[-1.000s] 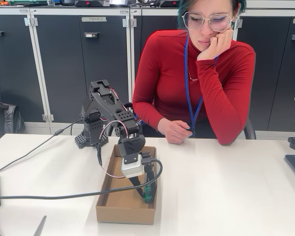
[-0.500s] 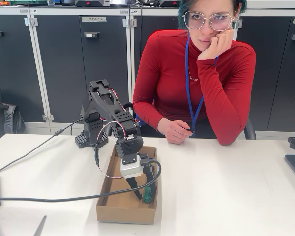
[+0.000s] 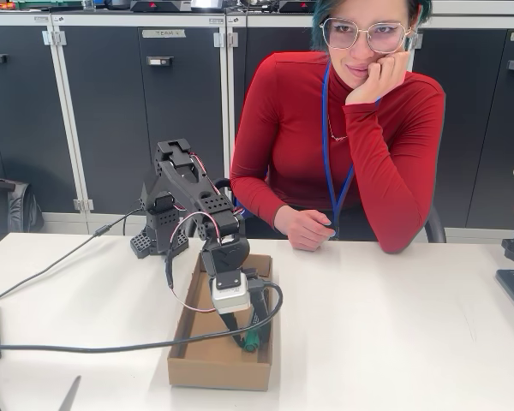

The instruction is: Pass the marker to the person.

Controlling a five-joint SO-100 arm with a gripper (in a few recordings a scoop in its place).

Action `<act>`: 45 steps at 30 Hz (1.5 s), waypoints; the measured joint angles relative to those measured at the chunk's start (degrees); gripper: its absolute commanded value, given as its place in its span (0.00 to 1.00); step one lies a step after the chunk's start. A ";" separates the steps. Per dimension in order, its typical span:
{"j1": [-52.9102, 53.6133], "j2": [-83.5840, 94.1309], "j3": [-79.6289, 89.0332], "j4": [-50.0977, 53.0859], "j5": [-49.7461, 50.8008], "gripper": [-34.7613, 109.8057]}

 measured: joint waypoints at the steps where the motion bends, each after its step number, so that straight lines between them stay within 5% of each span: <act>1: 0.00 0.00 0.00 0.00 0.00 0.39; 11: -0.18 -0.26 -0.35 -0.09 0.70 0.21; 20: -0.26 -0.35 -2.37 3.43 3.43 0.21; 35: -4.13 23.38 -8.79 39.02 7.29 0.21; 39: -2.90 29.09 -9.67 38.50 8.96 0.21; 45: -0.44 36.21 -11.87 21.36 14.77 0.21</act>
